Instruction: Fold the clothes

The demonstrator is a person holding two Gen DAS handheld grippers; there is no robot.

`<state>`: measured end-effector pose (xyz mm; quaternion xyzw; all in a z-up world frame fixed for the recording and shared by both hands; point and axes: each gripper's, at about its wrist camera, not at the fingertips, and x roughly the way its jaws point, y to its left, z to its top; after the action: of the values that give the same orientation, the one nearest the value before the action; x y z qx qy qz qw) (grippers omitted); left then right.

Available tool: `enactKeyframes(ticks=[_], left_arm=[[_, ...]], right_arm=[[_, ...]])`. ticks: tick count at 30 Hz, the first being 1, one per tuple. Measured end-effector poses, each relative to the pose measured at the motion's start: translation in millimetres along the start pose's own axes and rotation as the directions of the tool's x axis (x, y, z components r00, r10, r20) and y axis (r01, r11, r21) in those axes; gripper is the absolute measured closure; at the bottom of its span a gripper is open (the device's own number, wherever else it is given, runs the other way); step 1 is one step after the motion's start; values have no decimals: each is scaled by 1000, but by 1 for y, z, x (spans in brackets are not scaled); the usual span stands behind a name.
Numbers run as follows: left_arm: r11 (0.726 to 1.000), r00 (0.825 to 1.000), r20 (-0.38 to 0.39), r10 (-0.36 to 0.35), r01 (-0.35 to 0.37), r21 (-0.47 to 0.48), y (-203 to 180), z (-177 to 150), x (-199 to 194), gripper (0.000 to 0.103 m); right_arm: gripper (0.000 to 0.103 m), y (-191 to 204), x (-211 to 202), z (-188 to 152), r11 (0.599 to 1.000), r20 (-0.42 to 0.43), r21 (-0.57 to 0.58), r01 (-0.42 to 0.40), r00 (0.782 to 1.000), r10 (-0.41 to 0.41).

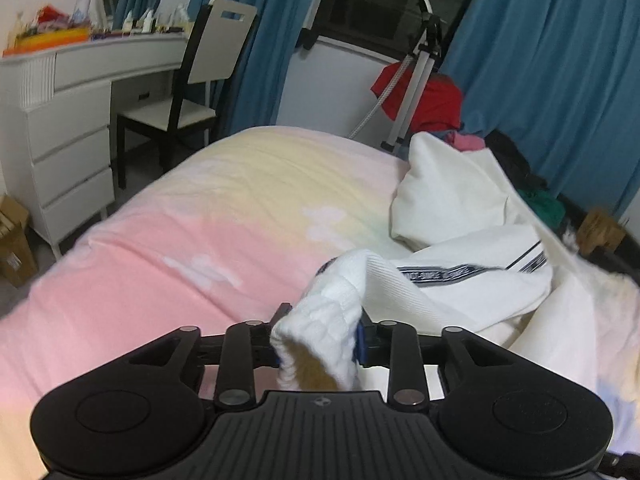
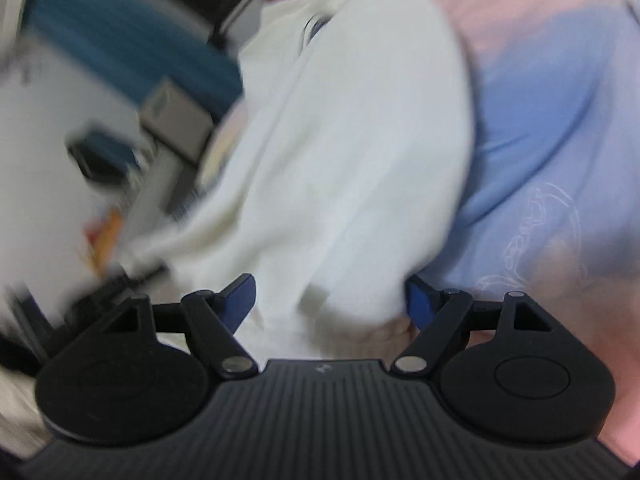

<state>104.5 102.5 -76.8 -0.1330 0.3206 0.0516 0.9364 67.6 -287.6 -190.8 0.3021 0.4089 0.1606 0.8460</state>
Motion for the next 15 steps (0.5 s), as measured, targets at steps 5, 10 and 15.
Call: enactKeyframes(ticks=[5,10,15], left_arm=[[998,999,-17,39,-38,54,1,2,3,45],[998,999,-29,24,-22,65,7,0,2,40],[998,997,-70,18,-13,60,13,-10,8,23]], right_arm=[[50,21,9,-16,981,-8,-150,123,992,-125],[75,57,-36,-13,973,116,-213,93,991,-69],[76,75,-74,-2,984,188,-179,7,982,27]])
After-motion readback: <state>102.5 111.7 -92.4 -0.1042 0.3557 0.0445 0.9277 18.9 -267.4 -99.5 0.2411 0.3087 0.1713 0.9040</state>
